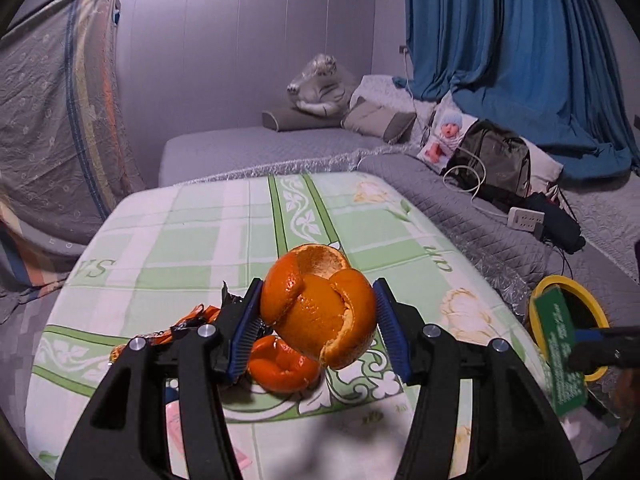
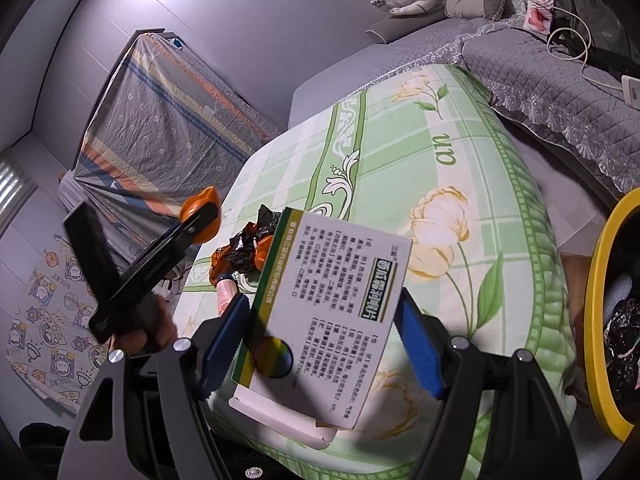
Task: Collect trash
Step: 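Carry the medicine box and orange peel over the yellow bin and release both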
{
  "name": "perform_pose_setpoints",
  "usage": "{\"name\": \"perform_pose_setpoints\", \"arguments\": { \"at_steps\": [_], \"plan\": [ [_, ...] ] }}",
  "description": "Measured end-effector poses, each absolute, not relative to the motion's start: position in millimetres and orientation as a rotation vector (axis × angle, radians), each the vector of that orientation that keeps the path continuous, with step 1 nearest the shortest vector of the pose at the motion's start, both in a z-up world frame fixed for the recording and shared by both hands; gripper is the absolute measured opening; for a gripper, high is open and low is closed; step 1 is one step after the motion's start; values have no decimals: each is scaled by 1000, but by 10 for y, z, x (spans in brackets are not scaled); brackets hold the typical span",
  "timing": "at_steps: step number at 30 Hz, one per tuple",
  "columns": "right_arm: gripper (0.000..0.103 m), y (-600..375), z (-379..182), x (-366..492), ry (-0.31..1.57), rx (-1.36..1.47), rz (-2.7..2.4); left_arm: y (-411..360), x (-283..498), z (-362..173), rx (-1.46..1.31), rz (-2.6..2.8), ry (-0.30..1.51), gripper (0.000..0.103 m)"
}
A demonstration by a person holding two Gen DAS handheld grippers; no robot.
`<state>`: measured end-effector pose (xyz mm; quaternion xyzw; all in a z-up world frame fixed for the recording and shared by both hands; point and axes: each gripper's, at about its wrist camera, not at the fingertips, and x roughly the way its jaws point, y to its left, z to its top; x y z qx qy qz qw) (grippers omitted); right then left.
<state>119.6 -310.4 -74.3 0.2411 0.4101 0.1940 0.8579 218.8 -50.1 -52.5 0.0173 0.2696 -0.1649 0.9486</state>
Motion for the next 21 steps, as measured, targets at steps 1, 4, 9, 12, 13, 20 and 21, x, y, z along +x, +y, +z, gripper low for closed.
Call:
{"name": "perform_pose_setpoints", "arguments": {
  "at_steps": [1,4,9,12,13,20,21],
  "plan": [
    [70,-3095,-724,1192,858,501,409,-504,2121,-484,37,-338,538,52],
    [70,-3061,-649,1166,841,480,408,-526,1919,-374,34,-369,506,52],
    [70,-3084,-512,1116,803,467,389,-674,1634,-188,51,-426,435,52],
    [70,-3151,-423,1071,772,458,364,-792,1534,-76,65,-455,396,52],
    [70,-3177,-391,1050,759,453,353,-814,1512,-54,69,-460,387,52],
    [70,-3549,-163,841,658,453,261,-1128,1394,138,87,-544,333,52],
    [70,-3608,-146,808,645,455,246,-1176,1372,153,92,-555,326,52]
  ]
}}
